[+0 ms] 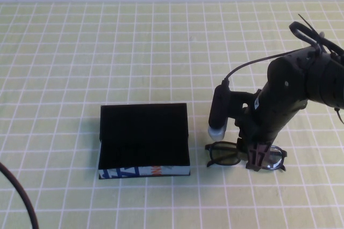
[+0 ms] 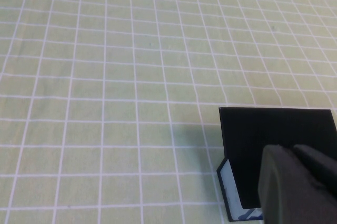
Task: Return glasses to glasses case
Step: Pick up the glasses from the table, then place the glasses in the glasses case
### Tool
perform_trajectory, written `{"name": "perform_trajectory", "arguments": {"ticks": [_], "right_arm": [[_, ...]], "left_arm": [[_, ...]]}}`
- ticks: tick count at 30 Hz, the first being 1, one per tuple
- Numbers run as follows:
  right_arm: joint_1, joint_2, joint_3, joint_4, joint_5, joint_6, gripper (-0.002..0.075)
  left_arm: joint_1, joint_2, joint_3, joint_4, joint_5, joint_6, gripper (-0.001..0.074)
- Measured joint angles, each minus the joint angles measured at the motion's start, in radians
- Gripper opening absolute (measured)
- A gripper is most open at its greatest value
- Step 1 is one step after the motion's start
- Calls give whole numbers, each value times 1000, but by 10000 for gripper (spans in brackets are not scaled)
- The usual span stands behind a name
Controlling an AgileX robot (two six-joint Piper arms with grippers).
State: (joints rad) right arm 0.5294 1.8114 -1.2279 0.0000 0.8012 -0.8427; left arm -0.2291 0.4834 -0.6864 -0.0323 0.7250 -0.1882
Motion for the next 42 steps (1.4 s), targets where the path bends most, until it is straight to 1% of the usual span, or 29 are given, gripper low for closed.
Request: {"name": "perform_trajectory", "arguments": {"ticks": [5,7,15,25,27,30,31,32,38,42], "right_arm": [[0,0,0,0,-1,0,279],[0,0,0,0,-1,0,261],[0,7,0,53,0,0,253],[0,57,-2,59,22,0,248],[0,57,-2,59,28,0,216],[0,57,-11,59,46,0,122],[0,57,-21,59,59,0,83],[0,57,-29,57,68,0,69],[0,57,-143,51,152,0,69],[0,57,-264,93,218,0,69]], "left_arm": [[0,0,0,0,0,0,-3],[0,0,0,0,0,0,-3],[0,0,0,-1,9,0,-3],[0,0,0,-1,49,0,-3],[0,0,0,-1,53,0,-3],[0,0,0,-1,55,0,-3],[0,0,0,-1,55,0,-3],[0,0,0,-1,57,0,-3],[0,0,0,-1,59,0,-3],[0,0,0,-1,59,0,-3]]}}
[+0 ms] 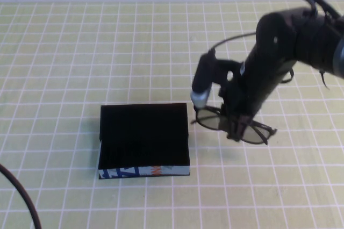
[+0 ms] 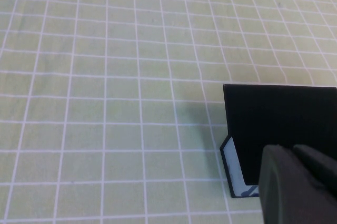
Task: Return glasses to glasses case
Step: Place the glasses in the glasses case
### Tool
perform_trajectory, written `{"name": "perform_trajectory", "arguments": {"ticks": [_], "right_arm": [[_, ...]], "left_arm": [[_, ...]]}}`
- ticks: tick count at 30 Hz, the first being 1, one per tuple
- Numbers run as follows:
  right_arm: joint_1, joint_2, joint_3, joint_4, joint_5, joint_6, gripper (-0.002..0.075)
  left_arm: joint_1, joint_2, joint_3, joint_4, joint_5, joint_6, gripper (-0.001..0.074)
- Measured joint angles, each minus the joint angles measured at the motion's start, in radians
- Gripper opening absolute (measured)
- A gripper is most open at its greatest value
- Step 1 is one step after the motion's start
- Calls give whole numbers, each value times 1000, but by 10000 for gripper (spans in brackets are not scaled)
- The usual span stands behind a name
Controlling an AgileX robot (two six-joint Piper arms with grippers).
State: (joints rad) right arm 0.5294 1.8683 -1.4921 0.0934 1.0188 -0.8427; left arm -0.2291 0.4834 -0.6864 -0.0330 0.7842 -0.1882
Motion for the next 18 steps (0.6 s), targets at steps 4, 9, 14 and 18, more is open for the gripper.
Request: {"name": "perform_trajectory", "arguments": {"ticks": [4,9,14,18], "right_arm": [[2,0,-111,129,45,-26,69],[57,4,-224,226,67,-52,69],[146,51,-318,241,77,-53,69],[207,121,-377,235,86,-53,69]], "left_arm": [[0,0,0,0,0,0,-3],[0,0,0,-2,0,2,-3],[0,0,0,-2,0,4,-3],[0,0,0,-2,0,4,-3]]}}
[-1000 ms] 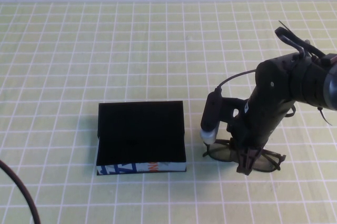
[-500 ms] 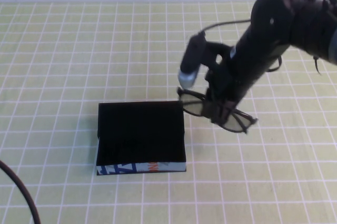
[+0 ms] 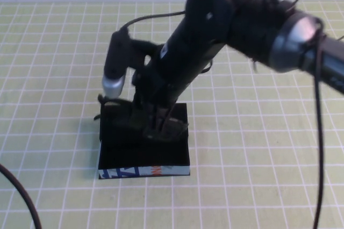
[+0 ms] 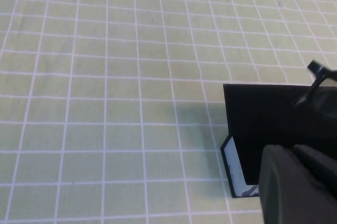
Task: Return glasses to glasses case
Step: Place the glasses in the glasses case
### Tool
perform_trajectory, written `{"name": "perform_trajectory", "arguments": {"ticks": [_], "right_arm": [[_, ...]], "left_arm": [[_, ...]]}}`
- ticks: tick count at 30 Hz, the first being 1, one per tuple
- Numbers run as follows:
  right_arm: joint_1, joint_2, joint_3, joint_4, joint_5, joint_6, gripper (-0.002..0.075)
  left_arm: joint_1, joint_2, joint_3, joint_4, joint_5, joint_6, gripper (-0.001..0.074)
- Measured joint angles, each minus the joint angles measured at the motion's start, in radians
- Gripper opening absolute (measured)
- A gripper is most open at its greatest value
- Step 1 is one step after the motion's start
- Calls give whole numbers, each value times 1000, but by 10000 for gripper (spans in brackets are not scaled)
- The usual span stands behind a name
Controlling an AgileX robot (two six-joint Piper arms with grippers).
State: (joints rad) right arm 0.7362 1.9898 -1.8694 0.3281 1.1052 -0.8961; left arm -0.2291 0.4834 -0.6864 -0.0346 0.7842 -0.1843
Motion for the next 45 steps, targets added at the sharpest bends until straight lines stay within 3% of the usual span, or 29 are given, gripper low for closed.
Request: {"name": "perform_trajectory", "arguments": {"ticks": [15,28,45], "right_arm": [[35,167,-18,-112,-5,0,69],[35,181,-18,-114,-72,0,132],[23,129,-18,-114,-74,14,137]], "left_arm": [[0,0,0,0,31,2,-3],[0,0,0,4,9,3,-3],[0,0,0,8,43,38,-3]]}}
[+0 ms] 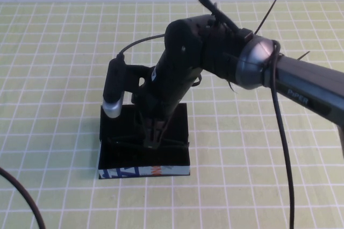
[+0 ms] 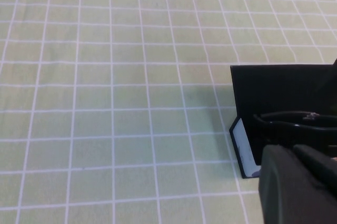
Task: Return glasses to glasses case
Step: Place the glasses in the glasses case
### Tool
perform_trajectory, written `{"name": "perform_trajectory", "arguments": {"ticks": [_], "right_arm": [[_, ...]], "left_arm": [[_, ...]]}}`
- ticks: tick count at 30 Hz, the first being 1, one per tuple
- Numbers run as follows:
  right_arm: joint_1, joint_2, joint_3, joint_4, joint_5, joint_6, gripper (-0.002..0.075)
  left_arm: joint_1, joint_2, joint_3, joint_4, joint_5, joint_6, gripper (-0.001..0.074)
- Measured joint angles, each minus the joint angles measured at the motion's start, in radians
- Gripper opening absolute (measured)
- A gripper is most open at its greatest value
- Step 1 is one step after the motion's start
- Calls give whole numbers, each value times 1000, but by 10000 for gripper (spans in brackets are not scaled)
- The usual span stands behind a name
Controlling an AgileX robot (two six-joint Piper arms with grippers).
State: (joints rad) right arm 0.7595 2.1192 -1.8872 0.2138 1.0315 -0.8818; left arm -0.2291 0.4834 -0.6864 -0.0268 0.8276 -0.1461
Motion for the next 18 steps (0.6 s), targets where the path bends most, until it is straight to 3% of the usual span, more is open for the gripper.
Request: {"name": "perform_trajectory", "arguments": {"ticks": [10,18], "right_arm": [[-17,-19,0,-14,127,7,159],[-17,-14,13,32,88,7,188]], "left_arm": [[0,0,0,-4,23,4,-3],[0,0,0,-4,25,4,-3]]}}
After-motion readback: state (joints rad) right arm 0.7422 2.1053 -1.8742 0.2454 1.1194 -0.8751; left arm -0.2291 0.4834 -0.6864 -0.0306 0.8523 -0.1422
